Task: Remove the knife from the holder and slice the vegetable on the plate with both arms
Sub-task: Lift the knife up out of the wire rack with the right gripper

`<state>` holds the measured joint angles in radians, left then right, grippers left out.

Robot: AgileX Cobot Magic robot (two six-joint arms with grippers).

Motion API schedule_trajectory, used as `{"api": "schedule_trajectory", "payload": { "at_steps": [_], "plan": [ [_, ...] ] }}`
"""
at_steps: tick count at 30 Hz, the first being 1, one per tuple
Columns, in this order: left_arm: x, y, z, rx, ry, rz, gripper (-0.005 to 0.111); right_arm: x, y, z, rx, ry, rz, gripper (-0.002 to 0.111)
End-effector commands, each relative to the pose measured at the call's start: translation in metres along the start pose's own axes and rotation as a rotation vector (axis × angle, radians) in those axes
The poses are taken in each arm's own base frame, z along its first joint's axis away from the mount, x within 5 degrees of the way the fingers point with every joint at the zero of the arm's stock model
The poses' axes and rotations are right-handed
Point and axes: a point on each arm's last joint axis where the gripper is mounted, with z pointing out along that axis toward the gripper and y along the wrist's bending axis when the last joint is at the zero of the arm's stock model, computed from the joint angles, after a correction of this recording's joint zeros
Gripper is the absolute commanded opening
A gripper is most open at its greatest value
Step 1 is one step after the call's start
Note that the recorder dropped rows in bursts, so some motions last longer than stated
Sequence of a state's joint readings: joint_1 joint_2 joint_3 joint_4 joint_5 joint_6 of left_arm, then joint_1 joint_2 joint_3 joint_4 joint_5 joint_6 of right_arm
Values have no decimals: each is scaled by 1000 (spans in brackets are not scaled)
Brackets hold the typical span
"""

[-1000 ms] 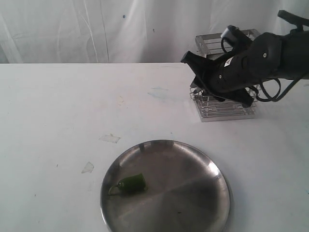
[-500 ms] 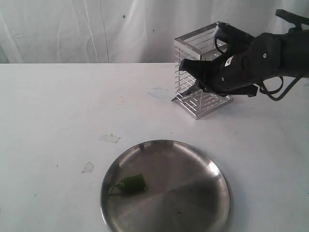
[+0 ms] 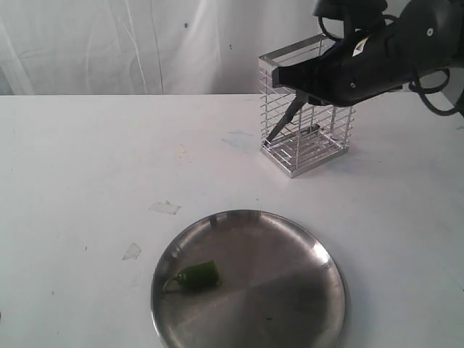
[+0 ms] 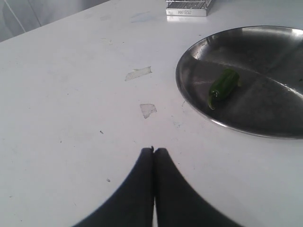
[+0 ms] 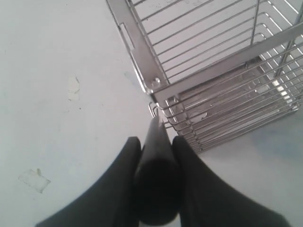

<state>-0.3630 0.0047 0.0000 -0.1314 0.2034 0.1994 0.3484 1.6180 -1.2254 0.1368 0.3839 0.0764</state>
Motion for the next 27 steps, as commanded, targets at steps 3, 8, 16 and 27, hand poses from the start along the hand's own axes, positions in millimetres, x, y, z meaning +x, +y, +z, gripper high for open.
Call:
{"api": "schedule_trajectory", "payload": {
  "at_steps": [3, 8, 16, 27],
  "plan": [
    [0, 0, 0, 2, -6, -18, 1, -9, 4, -35, -10, -14, -101, 5],
    [0, 0, 0, 2, -6, -18, 1, -16, 8, -69, -21, -58, -142, 5],
    [0, 0, 0, 2, -6, -18, 1, -11, 11, -114, -32, -28, -167, 5],
    [0, 0, 0, 2, -6, -18, 1, 46, 7, -171, -98, -152, -160, 5]
  ]
}}
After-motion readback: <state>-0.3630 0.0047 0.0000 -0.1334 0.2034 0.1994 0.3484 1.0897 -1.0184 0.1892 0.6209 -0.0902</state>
